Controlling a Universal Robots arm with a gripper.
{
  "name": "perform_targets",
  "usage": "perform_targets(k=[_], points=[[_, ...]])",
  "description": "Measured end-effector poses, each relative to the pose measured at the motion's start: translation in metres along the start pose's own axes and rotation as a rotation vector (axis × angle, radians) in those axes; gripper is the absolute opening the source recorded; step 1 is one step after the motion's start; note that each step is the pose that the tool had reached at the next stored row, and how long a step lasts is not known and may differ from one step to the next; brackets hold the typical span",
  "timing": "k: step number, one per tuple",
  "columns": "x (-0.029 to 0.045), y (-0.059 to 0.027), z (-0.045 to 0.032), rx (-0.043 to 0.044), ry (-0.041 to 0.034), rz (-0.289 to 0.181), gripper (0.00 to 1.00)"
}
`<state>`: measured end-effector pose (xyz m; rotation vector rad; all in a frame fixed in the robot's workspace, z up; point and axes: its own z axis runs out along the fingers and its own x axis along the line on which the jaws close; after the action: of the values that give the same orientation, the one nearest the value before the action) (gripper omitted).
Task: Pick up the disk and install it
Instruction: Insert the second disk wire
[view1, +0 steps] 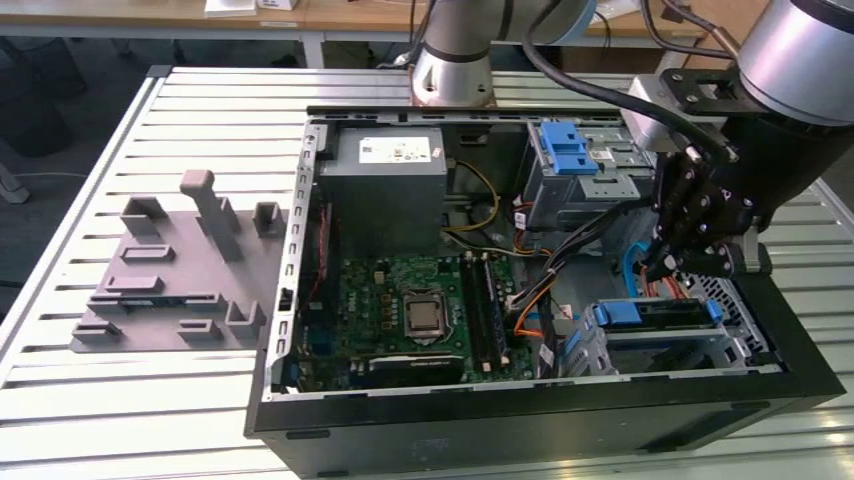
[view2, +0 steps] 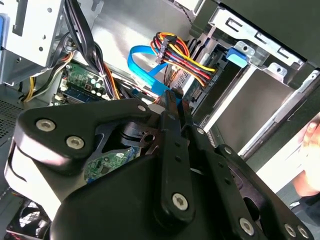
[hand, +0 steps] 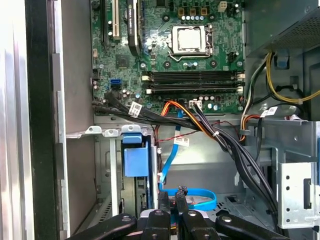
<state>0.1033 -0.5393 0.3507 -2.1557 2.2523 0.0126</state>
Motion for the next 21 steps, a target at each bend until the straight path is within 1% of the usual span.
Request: perform_targets(k=[3,6,9,14,21], points=[[0.0024,0.0003,0.0012,0.0042,-0.0003,-0.015,0.16],[0.0040,0.0012,0.0021,0.0061,-0.0007,-0.024,0.16],[0.0046,0.0016,0.0032,0.0064,-0.0003,-0.034,0.16],[0.0061,0.0017,0.0057,0.0059,-0.0005,-0.077,0.16],[0.0125,0.0014,0.0086,0.0121,-0.0010,-0.081,0.16]])
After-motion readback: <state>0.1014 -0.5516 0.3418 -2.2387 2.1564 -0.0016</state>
